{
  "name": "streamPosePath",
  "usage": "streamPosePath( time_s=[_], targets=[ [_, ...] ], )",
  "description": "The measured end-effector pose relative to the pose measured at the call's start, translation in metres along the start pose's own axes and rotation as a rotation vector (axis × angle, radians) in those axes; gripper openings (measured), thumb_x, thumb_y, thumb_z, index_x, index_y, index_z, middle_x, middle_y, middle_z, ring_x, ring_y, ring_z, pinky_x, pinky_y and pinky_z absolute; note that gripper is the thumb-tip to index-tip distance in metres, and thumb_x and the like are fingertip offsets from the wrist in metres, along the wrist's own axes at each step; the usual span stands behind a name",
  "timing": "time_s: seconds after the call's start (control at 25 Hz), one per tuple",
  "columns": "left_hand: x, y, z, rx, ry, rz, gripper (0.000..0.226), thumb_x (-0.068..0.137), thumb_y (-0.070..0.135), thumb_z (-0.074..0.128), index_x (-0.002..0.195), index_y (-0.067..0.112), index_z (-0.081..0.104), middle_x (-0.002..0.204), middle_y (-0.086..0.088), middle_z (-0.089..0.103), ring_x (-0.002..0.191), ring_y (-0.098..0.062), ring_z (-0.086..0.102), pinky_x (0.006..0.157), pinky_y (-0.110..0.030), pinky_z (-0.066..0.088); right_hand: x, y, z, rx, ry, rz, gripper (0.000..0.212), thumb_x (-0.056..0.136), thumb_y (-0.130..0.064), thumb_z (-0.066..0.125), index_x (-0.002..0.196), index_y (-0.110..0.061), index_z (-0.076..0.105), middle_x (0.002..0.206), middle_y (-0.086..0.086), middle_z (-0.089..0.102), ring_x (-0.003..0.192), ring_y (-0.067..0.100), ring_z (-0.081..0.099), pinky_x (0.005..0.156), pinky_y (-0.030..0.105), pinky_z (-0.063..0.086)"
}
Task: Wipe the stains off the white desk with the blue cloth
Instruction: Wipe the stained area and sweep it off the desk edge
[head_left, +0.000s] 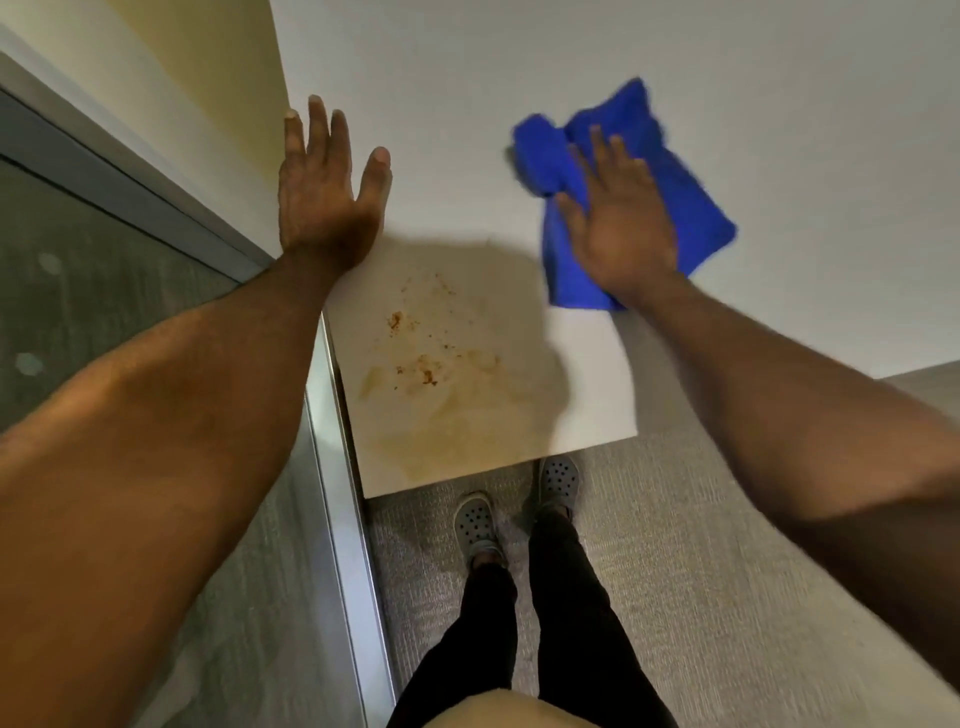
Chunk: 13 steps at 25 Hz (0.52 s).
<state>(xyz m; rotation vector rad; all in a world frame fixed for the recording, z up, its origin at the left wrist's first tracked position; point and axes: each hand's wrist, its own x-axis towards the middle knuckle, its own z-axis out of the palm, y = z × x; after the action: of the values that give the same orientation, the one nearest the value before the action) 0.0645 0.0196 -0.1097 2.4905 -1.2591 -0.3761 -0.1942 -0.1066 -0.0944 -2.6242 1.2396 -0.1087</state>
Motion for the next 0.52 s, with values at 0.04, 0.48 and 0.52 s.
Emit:
streamPosePath(
  time_s=[0.04, 0.48, 0.52],
  targets=[
    [-0.001, -0.002, -0.001, -0.013, -0.010, 0.002, 0.079, 0.097, 0.065, 0.015, 0.159, 0.017, 0.007, 0.168, -0.002, -0.004, 0.154, -0.023, -0.008, 0.125, -0.043, 0.003, -0.015, -0.028, 0.008, 0.032, -0.019, -0.095, 0.056, 0.100, -0.038, 0.037, 0.149, -0.014, 0.029, 0.158, 0.013, 0.024, 0.145, 0.034, 0.022, 0.118, 0.047, 0.016],
    [-0.001, -0.008, 0.004, -0.082, 0.051, 0.073, 0.076, 0.100, 0.055, 0.024, 0.157, 0.006, 0.014, 0.167, -0.012, 0.006, 0.154, -0.030, 0.000, 0.126, -0.038, 0.004, 0.007, -0.009, 0.003, 0.025, -0.019, -0.063, 0.056, 0.101, -0.040, 0.032, 0.150, -0.014, 0.024, 0.159, 0.012, 0.020, 0.146, 0.033, 0.019, 0.119, 0.048, 0.016],
    [-0.001, -0.007, 0.002, -0.084, 0.042, 0.078, 0.076, 0.100, 0.056, 0.023, 0.157, 0.007, 0.012, 0.167, -0.011, 0.005, 0.154, -0.030, 0.000, 0.126, -0.039, 0.004, -0.004, -0.035, 0.010, 0.040, -0.038, -0.128, 0.056, 0.100, -0.039, 0.033, 0.150, -0.015, 0.026, 0.159, 0.012, 0.022, 0.145, 0.034, 0.021, 0.118, 0.049, 0.017]
  ],
)
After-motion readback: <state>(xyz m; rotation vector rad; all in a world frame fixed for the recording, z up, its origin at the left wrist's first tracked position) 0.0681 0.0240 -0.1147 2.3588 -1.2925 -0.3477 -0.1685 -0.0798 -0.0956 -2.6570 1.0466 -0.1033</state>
